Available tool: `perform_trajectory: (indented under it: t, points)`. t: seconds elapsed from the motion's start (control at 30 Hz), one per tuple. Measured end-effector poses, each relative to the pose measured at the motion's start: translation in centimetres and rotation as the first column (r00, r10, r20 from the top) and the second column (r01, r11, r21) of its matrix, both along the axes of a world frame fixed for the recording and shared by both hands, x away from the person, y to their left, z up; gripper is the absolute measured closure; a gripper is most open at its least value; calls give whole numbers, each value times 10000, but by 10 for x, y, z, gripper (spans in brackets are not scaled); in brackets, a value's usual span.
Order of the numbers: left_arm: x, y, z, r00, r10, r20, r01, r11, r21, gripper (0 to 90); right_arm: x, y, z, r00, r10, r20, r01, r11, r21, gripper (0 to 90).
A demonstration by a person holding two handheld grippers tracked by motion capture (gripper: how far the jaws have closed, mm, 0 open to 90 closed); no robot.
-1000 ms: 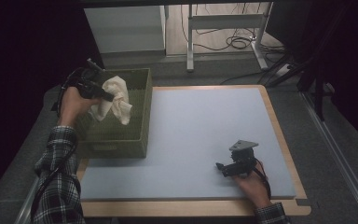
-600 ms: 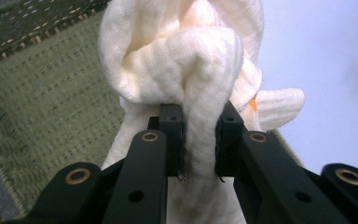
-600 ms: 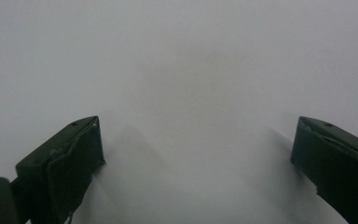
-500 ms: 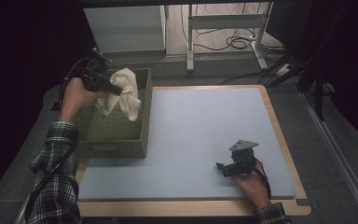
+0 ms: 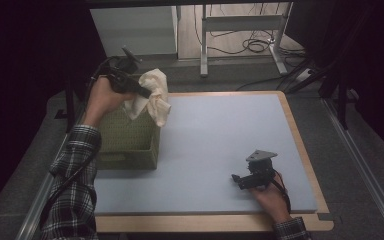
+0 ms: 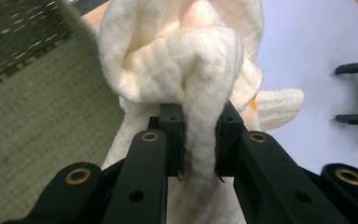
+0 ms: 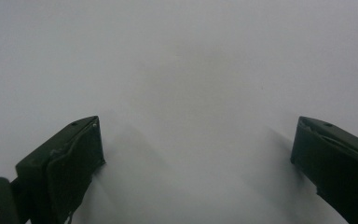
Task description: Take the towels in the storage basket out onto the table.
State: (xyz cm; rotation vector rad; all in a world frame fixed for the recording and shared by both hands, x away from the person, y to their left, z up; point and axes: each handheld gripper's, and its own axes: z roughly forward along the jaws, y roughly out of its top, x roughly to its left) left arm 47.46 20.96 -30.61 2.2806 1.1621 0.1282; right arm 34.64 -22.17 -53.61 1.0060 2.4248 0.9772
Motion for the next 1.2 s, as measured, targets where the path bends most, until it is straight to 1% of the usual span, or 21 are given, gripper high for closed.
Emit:
perform_trajectory:
  t: [0.03,0.13,0.2,0.23,0.27,0.3,0.37,0.43,0.47,0.5,0.57,0.6,0.67,0.8,0.87,0.9,0.97,1.0,1.07,1.1,1.2]
  points:
    - [2,-10,-1,9999,-172,-16,172,9999,17,782,0,0,0,10000,-9,-27,9,10000,10,24]
    - [5,-20,-3,9994,-332,-13,332,9994,-2,782,0,0,0,10000,-4,-28,4,10000,12,24]
    - [9,-35,-6,9986,-519,-19,519,9986,-50,782,0,0,0,10000,-1,-23,1,10000,7,24]
    - [9,-35,-6,9986,-519,-19,519,9986,-50,782,0,0,0,10000,-1,-23,1,10000,7,24]
    - [11,-46,-9,9980,-629,-14,628,9979,-141,782,0,0,0,10000,-4,-30,5,10000,9,24]
    - [11,-46,-9,9980,-629,-14,628,9979,-141,782,0,0,0,10000,-4,-30,5,10000,9,24]
    - [14,-62,-13,9964,-844,-12,843,9961,-269,780,0,0,0,10000,-5,-33,5,10000,7,24]
    - [15,-70,-15,9956,-933,-28,931,9951,-319,780,0,0,0,10000,-6,-34,6,10000,5,24]
    - [17,-81,-19,9940,-1095,-82,1092,9936,-292,780,0,0,0,10000,-5,-36,5,10000,7,24]
    - [17,-81,-19,9940,-1095,-82,1092,9936,-292,780,0,0,0,10000,-5,-36,5,10000,7,24]
    - [20,-98,-25,9915,-1292,-165,1288,9915,-183,780,0,0,0,10000,-10,-37,10,10000,9,24]
    - [20,-98,-25,9915,-1292,-165,1288,9915,-183,780,0,0,0,10000,-10,-37,10,10000,9,24]
    - [23,-115,-32,9894,-1440,-208,1437,9895,-141,780,0,0,0,10000,-6,-36,6,10000,7,24]
    - [26,-131,-41,9871,-1578,-273,1577,9875,-60,780,0,0,0,10000,25,-23,-25,10000,-40,24]
    - [29,-147,-52,9846,-1717,-340,1722,9850,121,778,0,0,0,10000,34,-19,-34,10000,-39,24]
    - [29,-147,-52,9846,-1717,-340,1722,9850,121,777,0,0,0,10000,34,-19,-34,10000,-39,24]
    - [32,-161,-65,9826,-1807,-435,1819,9830,245,775,0,0,0,10000,33,-20,-33,10000,-37,24]
    - [32,-161,-65,9826,-1807,-435,1819,9830,245,773,0,0,0,10000,33,-20,-33,10000,-36,23]
    - [33,-176,-77,9826,-1809,-414,1825,9824,405,769,0,0,0,10000,34,-21,-34,10000,-40,23]
    - [33,-176,-77,9826,-1809,-414,1825,9824,405,769,0,0,0,10000,34,-21,-34,10000,-40,23]
    - [36,-187,-89,9816,-1859,-445,1880,9810,474,768,0,0,0,10000,29,-25,-29,10000,-37,24]
